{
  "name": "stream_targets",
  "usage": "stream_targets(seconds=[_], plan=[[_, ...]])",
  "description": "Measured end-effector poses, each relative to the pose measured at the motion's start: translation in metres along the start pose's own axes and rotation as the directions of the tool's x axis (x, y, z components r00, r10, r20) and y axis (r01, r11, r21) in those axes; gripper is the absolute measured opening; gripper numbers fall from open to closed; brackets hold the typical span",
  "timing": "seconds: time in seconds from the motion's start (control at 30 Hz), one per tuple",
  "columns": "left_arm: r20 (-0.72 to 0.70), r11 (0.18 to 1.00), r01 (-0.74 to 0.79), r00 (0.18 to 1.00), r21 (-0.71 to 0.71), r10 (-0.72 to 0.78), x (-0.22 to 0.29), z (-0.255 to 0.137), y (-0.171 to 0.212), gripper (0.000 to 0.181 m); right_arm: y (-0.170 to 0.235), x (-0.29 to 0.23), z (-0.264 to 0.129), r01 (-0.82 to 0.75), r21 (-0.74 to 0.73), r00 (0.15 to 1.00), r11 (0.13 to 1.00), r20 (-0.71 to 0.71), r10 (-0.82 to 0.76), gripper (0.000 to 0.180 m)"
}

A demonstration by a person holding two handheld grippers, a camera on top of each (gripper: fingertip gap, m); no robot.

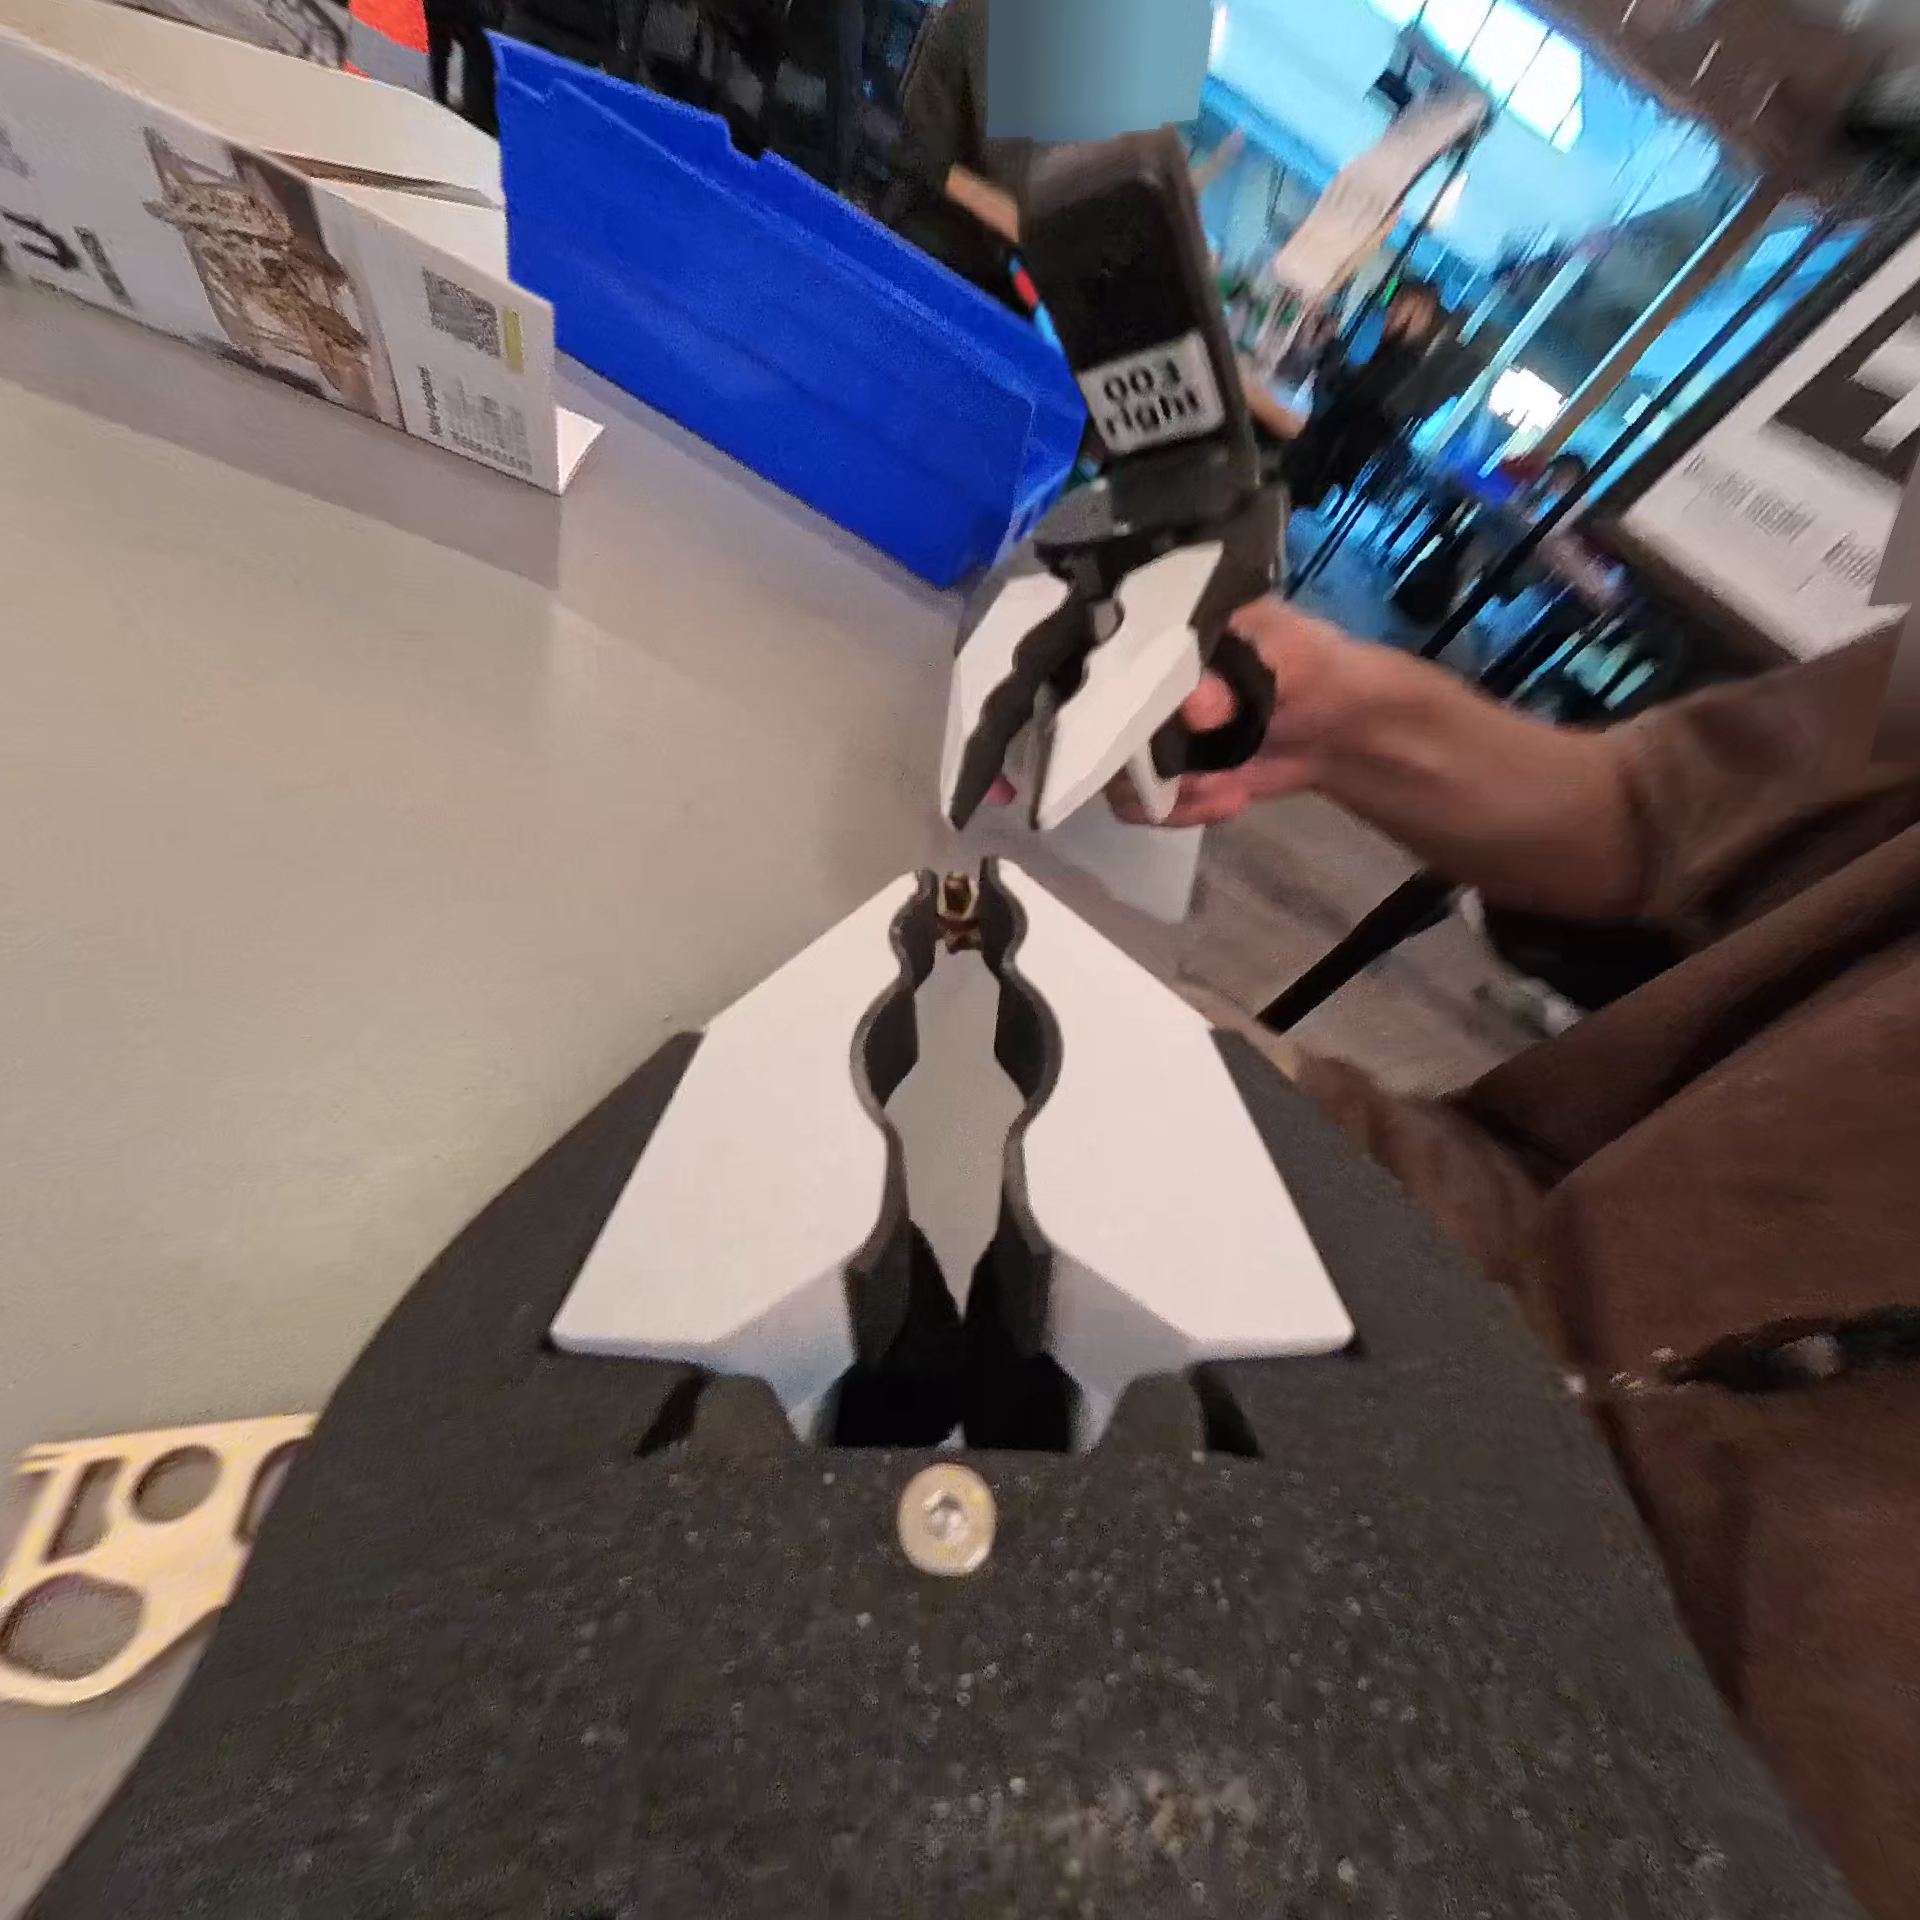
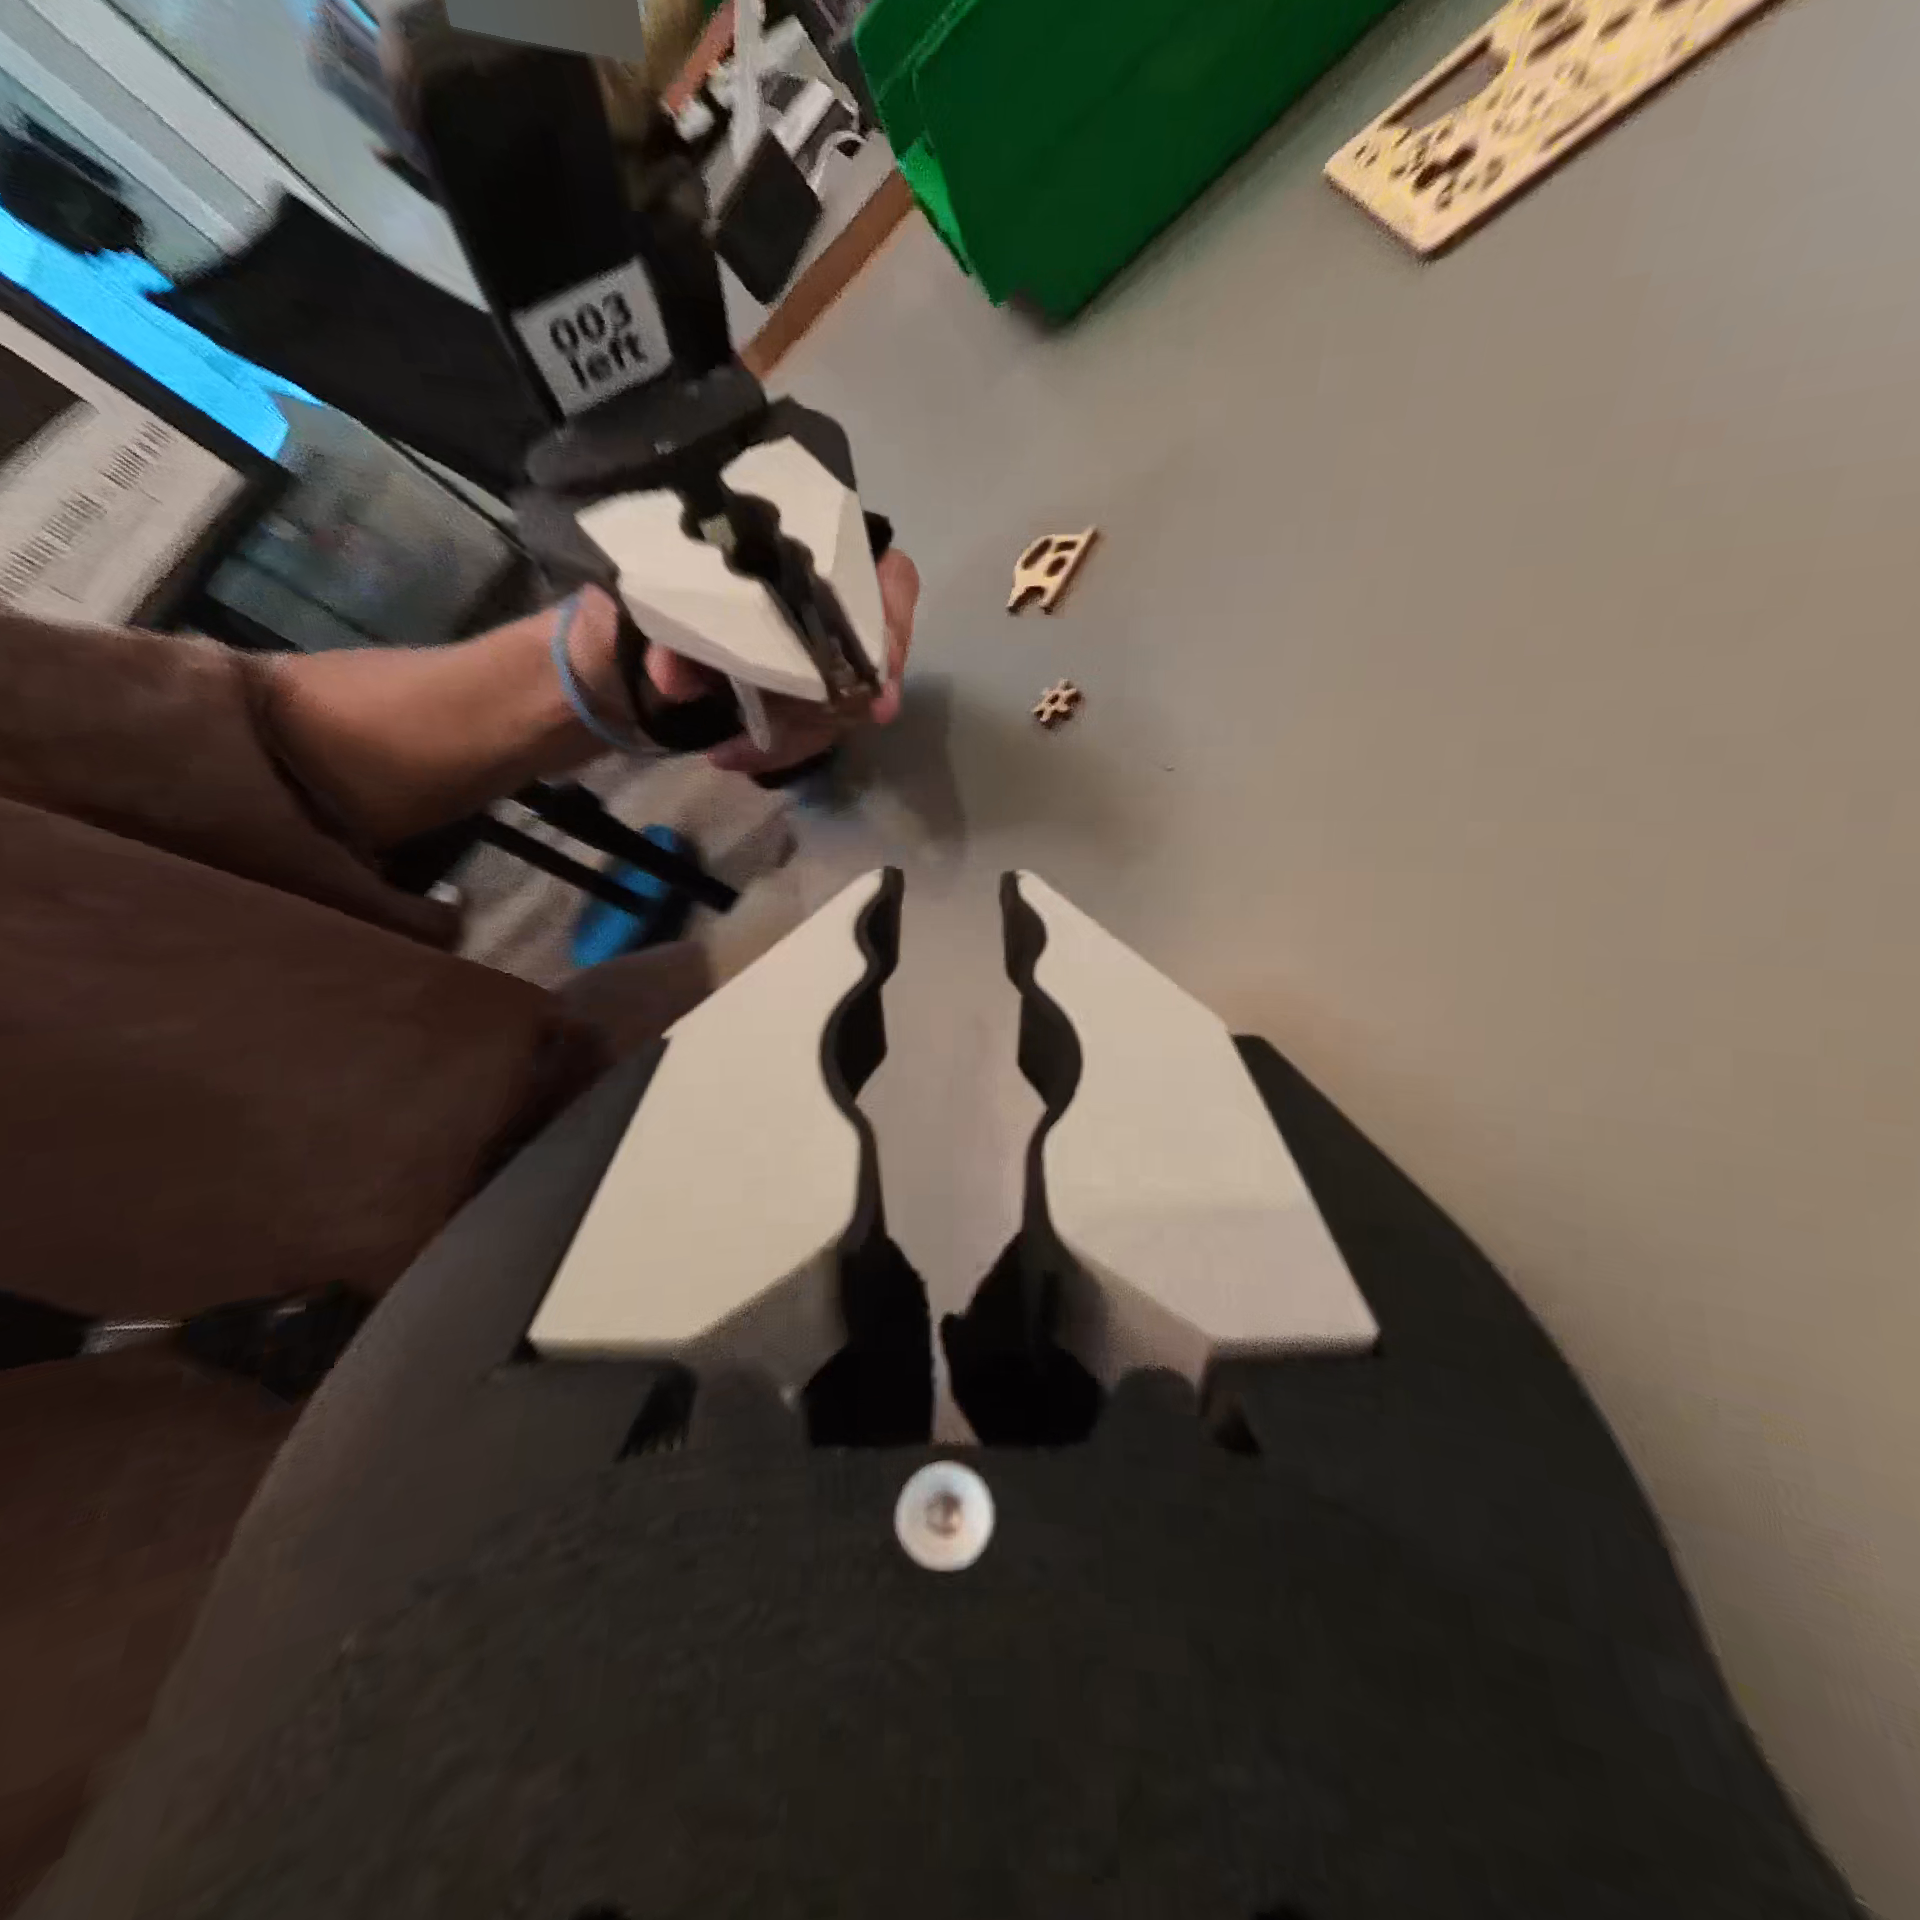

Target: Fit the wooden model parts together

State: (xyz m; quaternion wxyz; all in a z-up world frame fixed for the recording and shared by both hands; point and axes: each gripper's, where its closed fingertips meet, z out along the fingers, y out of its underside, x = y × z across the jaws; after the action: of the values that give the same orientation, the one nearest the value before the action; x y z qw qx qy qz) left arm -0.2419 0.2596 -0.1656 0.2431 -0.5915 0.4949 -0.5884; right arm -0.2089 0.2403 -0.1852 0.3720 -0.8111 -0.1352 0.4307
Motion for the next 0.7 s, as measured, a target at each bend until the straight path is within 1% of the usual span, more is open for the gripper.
stream_targets(seconds=[0.07, 0.2, 0.27, 0.37, 0.4, 0.47, 0.5, 0.57, 0.63, 0.7], plan=[[-0.035, 0.996, 0.076, 0.997, 0.039, -0.075, 0.0, -0.001, -0.006, 0.005, 0.001, 0.003, 0.002, 0.127, -0.007, 0.989, 0.992, -0.073, -0.127, 0.017], [-0.085, 0.976, 0.199, 0.978, 0.092, -0.192, -0.002, 0.0, -0.014, 0.005, 0.002, 0.008, 0.007, 0.298, -0.013, 0.939, 0.955, -0.176, -0.295, 0.018], [-0.09, 0.972, 0.216, 0.974, 0.092, -0.208, -0.004, 0.001, -0.014, 0.005, 0.002, 0.008, 0.007, 0.339, -0.011, 0.923, 0.941, -0.187, -0.335, 0.019], [-0.064, 0.984, 0.171, 0.984, 0.059, -0.167, -0.003, 0.007, -0.009, 0.005, -0.002, 0.007, 0.005, 0.391, 0.006, 0.903, 0.92, -0.197, -0.382, 0.019], [-0.034, 0.993, 0.115, 0.993, 0.03, -0.114, -0.002, 0.01, -0.006, 0.005, -0.002, 0.007, 0.003, 0.403, 0.002, 0.897, 0.915, -0.198, -0.395, 0.02], [0.057, 0.993, -0.075, 0.995, -0.096, 0.081, -0.006, 0.021, 0.009, 0.005, -0.004, 0.012, -0.005, 0.411, -0.003, 0.887, 0.912, -0.23, -0.401, 0.017], [0.101, 0.967, -0.186, 0.974, -0.173, 0.205, -0.01, 0.026, 0.016, 0.006, -0.005, 0.014, -0.01, 0.403, 0.001, 0.889, 0.915, -0.241, -0.39, 0.013], [0.125, 0.883, -0.368, 0.901, -0.291, 0.416, -0.013, 0.038, 0.027, 0.006, -0.007, 0.016, -0.018, 0.377, 0.016, 0.901, 0.926, -0.238, -0.362, 0.002], [0.097, 0.815, -0.468, 0.845, -0.341, 0.526, -0.01, 0.05, 0.033, 0.005, -0.008, 0.019, -0.022, 0.359, 0.023, 0.906, 0.933, -0.247, -0.343, 0.0], [0.076, 0.767, -0.514, 0.81, -0.384, 0.581, -0.012, 0.06, 0.041, 0.005, -0.001, 0.018, -0.018, 0.34, -0.025, 0.914, 0.94, -0.225, -0.336, 0.0]])
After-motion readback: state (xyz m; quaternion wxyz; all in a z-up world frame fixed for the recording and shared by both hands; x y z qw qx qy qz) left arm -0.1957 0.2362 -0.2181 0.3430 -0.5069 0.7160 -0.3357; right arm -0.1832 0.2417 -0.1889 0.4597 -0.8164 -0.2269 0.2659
